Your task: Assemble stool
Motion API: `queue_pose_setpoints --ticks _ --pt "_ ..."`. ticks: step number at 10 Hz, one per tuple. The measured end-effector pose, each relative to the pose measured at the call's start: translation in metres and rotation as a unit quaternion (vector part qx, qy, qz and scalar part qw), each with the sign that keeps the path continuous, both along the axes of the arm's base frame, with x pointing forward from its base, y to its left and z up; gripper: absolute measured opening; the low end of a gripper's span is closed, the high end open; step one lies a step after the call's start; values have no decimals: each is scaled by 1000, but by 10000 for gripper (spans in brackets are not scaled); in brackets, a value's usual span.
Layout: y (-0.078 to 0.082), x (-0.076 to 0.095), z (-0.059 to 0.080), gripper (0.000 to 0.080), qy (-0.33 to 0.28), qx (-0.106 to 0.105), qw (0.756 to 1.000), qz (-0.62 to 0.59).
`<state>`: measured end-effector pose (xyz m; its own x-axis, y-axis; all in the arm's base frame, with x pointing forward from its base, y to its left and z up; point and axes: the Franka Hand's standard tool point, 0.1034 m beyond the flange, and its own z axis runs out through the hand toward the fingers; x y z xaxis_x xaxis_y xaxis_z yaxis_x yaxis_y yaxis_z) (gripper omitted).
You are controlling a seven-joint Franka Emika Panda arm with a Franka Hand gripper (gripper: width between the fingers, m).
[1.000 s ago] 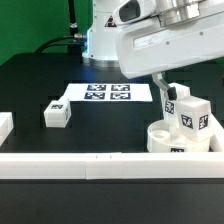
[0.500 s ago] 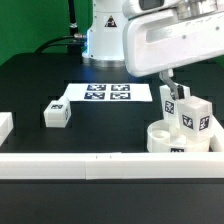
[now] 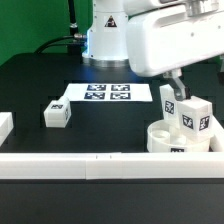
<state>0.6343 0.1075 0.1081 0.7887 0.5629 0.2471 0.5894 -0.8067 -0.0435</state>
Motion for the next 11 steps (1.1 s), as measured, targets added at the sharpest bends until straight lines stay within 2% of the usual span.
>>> queue_pose_setpoints --ticks 2,6,7,11 --pt "4 0 -4 649 -13 -39 991 131" --pt "-3 0 -5 649 -27 -64 967 246" --pt "-3 0 -6 649 -34 -72 955 286" --pt "4 0 -16 649 -54 -125 881 453"
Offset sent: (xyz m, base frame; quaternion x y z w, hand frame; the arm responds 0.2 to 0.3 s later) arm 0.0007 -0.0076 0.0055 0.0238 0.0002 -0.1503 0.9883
